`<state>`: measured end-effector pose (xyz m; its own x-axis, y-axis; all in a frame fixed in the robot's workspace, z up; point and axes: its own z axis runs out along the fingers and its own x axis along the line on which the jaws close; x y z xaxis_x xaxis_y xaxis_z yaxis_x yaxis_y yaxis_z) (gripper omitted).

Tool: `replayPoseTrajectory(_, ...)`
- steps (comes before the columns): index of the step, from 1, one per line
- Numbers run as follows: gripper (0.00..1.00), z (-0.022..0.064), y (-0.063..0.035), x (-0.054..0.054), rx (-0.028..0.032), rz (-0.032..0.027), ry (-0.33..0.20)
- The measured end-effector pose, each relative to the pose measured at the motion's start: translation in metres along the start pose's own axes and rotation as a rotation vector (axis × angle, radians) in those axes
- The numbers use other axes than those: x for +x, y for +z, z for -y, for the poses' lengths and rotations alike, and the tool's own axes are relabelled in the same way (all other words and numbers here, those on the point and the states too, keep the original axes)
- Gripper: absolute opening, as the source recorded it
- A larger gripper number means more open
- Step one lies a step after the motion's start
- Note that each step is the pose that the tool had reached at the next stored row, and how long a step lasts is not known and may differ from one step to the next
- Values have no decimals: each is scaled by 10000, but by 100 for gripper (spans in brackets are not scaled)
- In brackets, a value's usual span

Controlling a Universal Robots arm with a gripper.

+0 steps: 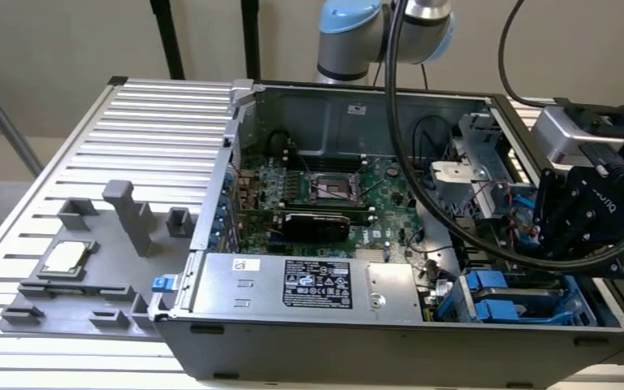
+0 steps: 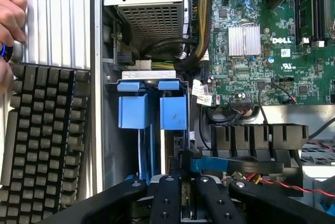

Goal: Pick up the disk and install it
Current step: 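Insert the first disk wire, then insert the second disk wire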

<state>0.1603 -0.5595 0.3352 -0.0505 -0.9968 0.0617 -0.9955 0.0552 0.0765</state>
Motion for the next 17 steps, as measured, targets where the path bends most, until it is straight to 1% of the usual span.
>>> replayPoseTrajectory(1, 100, 1, 5, -2, 2, 13, -3)
replayPoseTrajectory(2, 100, 2, 9, -2, 0, 22, -4)
replayPoseTrajectory(4, 100, 0, -19, 0, 0, 1, -2)
replayPoseTrajectory(5, 100, -3, -38, 2, -1, 5, 0)
replayPoseTrajectory(13, 100, -33, -281, 18, 6, 3, 0)
replayPoseTrajectory(17, 100, -47, -286, 19, 15, 11, 0)
